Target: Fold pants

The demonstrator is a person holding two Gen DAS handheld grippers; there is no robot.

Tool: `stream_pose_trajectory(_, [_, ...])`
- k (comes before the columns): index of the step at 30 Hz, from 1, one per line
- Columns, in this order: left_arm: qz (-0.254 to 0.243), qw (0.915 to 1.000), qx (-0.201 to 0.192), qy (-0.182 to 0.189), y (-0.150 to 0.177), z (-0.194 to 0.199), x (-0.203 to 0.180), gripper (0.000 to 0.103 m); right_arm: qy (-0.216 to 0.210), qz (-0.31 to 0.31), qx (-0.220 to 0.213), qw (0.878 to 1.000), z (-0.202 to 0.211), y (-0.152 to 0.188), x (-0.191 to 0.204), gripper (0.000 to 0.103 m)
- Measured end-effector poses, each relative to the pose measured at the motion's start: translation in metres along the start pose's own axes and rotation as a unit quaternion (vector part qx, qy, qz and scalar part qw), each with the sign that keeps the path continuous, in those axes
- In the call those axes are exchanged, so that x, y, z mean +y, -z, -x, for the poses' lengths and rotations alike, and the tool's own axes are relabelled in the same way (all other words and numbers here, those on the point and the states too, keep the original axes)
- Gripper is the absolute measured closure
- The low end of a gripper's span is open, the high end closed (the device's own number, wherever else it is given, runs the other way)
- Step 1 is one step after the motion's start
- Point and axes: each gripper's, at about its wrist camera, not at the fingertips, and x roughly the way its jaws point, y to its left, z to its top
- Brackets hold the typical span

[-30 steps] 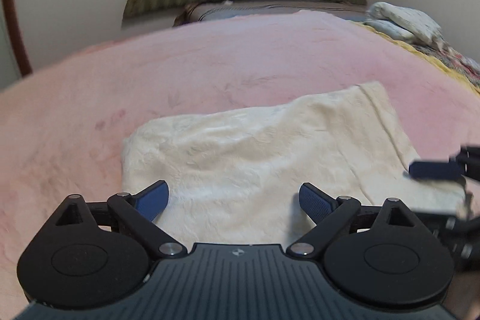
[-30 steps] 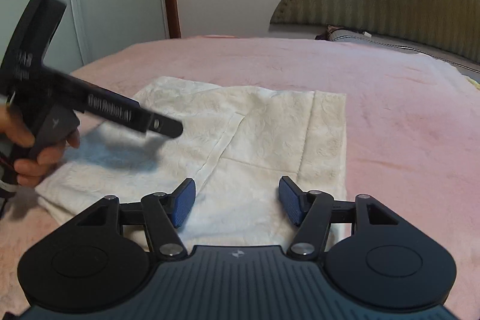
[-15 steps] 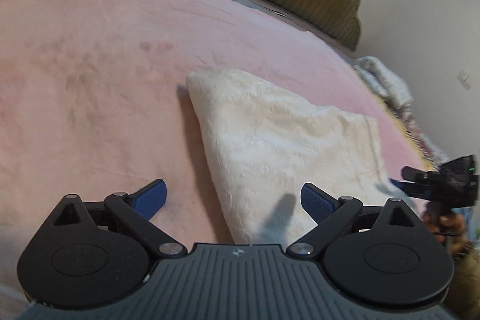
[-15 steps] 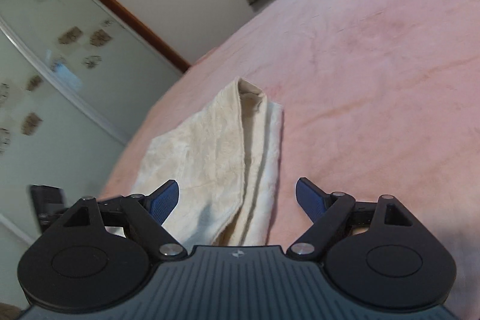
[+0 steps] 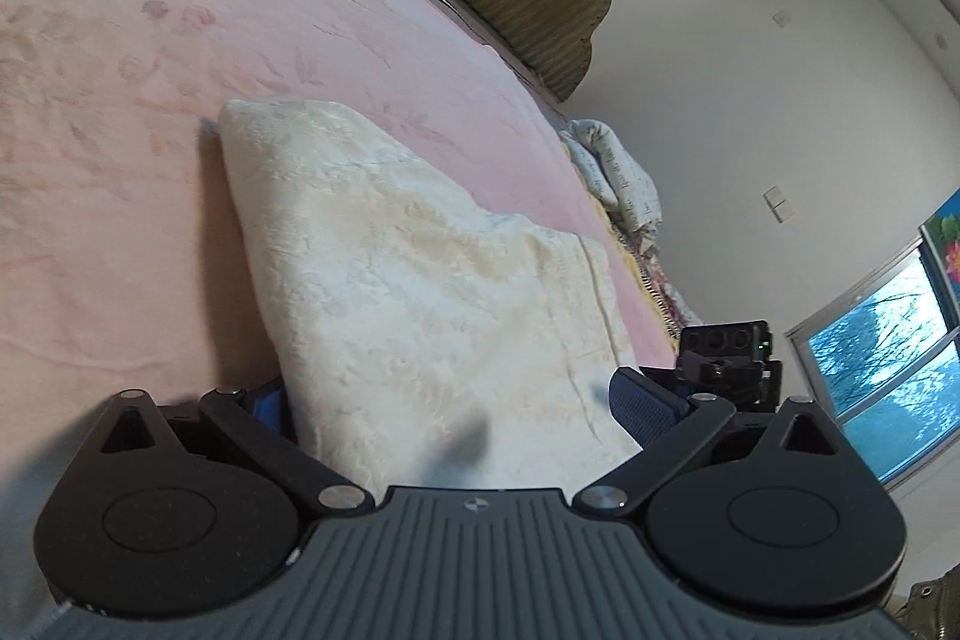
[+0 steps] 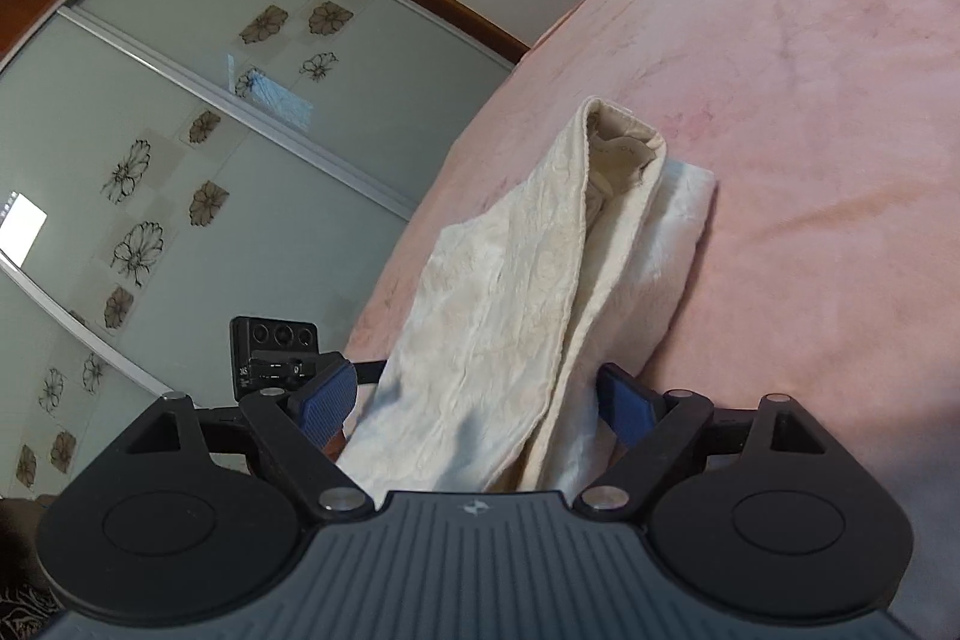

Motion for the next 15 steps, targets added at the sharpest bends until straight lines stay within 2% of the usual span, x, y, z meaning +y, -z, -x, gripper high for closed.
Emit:
stream_pose_trajectory(4, [-0.002,1.0000,-0.001,0.005,0.002,-0.012,-0.008,0.002,0.007,-0.006,-0.013,1.000,-0.011,-0.007,0.000,0.015])
stream_pose_trajectory(8, [0.002,0.9997,-0.025,0.004,0.008,-0.020,-0.013,0.005,0.027,-0.002,-0.021,0.999,-0.020,-0.008,0.002,0.016])
stream_pose_trajectory(9, [0.001,0.9995,-0.032,-0.001,0.011,-0.017,-0.014,0.011,0.045,0.010,-0.019,0.999,-0.023,-0.006,0.007,0.020])
stream_pose_trajectory(10, [-0.002,0.9993,-0.037,-0.011,0.012,-0.016,-0.015,0.017,0.068,0.023,-0.017,0.997,-0.026,-0.003,0.012,0.036])
stream_pose_trajectory(11, [-0.003,0.9989,-0.039,-0.025,0.013,-0.015,-0.016,0.035,0.102,0.037,-0.013,0.994,-0.027,-0.001,0.017,0.048])
stream_pose_trajectory(12, [-0.004,0.9982,-0.040,-0.045,0.014,-0.013,-0.015,0.056,0.136,0.045,-0.010,0.990,-0.027,0.002,0.021,0.067])
stream_pose_trajectory(13, [-0.004,0.9973,-0.038,-0.063,0.014,-0.013,-0.014,0.065,0.148,0.046,-0.008,0.988,-0.025,0.004,0.023,0.069])
stream_pose_trajectory(15, [-0.011,0.9963,-0.045,-0.072,0.015,-0.010,-0.017,0.069,0.160,0.050,-0.014,0.986,-0.023,0.008,0.029,0.071])
